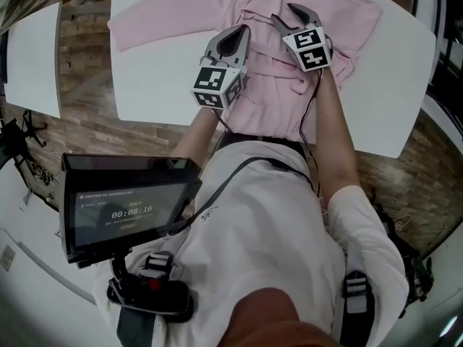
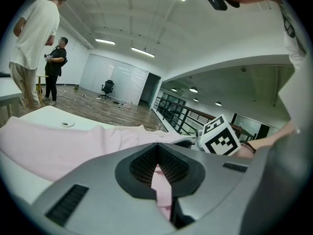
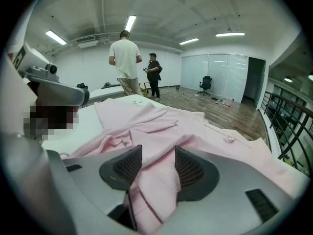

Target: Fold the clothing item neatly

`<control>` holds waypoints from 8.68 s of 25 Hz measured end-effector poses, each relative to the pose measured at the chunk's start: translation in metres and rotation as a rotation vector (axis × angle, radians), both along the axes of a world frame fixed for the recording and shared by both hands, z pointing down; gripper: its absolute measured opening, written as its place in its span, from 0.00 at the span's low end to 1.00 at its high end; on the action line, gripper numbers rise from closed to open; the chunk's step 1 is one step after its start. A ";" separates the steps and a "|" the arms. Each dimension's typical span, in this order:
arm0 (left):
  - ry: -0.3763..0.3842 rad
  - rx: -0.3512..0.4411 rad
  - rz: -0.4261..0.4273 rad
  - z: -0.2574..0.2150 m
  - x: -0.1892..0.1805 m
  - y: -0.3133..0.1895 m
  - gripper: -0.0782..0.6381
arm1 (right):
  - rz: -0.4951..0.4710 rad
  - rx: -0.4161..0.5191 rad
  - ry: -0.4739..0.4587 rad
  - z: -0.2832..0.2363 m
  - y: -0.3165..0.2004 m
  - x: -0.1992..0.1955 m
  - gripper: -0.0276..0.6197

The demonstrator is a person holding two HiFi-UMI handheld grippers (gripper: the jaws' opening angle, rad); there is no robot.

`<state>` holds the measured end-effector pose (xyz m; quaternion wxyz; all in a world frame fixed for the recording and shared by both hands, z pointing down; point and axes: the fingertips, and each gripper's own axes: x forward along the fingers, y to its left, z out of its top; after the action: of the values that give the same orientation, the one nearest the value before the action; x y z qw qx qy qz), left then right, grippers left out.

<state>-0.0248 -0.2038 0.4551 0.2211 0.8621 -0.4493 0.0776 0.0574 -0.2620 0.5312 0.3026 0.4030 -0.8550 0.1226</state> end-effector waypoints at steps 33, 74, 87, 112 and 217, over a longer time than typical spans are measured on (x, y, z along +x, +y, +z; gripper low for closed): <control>-0.060 0.030 -0.051 0.004 -0.015 -0.035 0.11 | 0.004 0.116 -0.078 -0.060 -0.020 -0.008 0.30; -0.220 -0.380 0.095 0.095 -0.028 -0.046 0.11 | 0.414 0.030 0.159 -0.004 -0.008 0.170 0.05; -0.123 -0.258 -0.080 0.071 -0.062 -0.041 0.11 | 0.247 -0.002 0.117 0.023 -0.004 0.132 0.05; -0.040 -0.179 -0.439 0.056 -0.199 -0.001 0.11 | -0.197 0.055 -0.179 -0.039 0.048 -0.098 0.05; -0.193 -0.016 0.118 0.013 0.040 -0.107 0.14 | 0.219 0.115 -0.175 -0.063 0.071 0.026 0.05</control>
<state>0.0150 -0.3103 0.4677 0.1787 0.8738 -0.4164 0.1767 0.0836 -0.1908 0.4684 0.1881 0.4983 -0.8347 0.1402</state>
